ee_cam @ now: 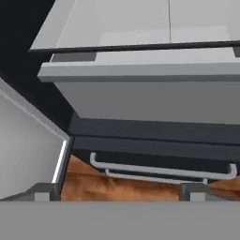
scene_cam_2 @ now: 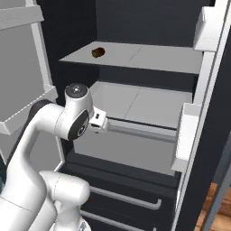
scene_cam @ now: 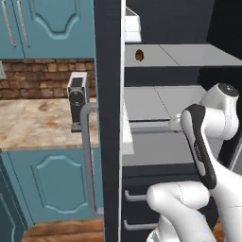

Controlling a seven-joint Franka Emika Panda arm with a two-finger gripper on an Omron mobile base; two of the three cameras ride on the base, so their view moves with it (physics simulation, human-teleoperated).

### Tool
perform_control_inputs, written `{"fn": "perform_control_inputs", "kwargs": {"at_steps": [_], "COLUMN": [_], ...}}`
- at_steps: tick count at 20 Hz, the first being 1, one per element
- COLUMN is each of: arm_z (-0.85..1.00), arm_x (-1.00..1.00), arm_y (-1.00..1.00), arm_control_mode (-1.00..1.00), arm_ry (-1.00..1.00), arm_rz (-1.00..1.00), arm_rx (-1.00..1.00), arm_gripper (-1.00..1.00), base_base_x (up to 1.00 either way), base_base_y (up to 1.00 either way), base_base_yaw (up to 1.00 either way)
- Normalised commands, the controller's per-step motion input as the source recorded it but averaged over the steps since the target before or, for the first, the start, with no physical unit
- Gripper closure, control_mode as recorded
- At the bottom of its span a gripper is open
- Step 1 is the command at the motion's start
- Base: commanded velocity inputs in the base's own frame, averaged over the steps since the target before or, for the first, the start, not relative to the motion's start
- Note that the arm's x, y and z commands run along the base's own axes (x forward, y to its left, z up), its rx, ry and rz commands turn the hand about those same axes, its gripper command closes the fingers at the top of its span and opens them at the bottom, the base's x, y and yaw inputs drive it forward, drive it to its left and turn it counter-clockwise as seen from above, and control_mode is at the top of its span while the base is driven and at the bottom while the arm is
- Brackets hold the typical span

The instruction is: Open the fridge, remove the kiwi, sweet potato, and fish, and place them on any counter.

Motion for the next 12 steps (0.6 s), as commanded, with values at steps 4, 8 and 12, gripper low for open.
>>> {"fn": "perform_control_inputs", "kwargs": {"at_steps": [4,8,12], "arm_z": [0.0,0.34,0.99], "arm_x": [0.0,-0.04,-0.49], "arm_y": [0.0,0.06,0.09], "arm_control_mode": [1.0,-1.0,-1.0], "arm_ry": [0.0,-0.08,-0.61], "arm_rz": [0.0,0.01,0.08], "arm_rx": [0.0,-0.02,-0.1], "arm_gripper": [-1.0,-1.0,-1.0], "base_base_x": [1.0,0.44,0.0], "base_base_y": [0.05,0.08,0.0], "base_base_yaw": [-0.04,0.0,0.0]}}
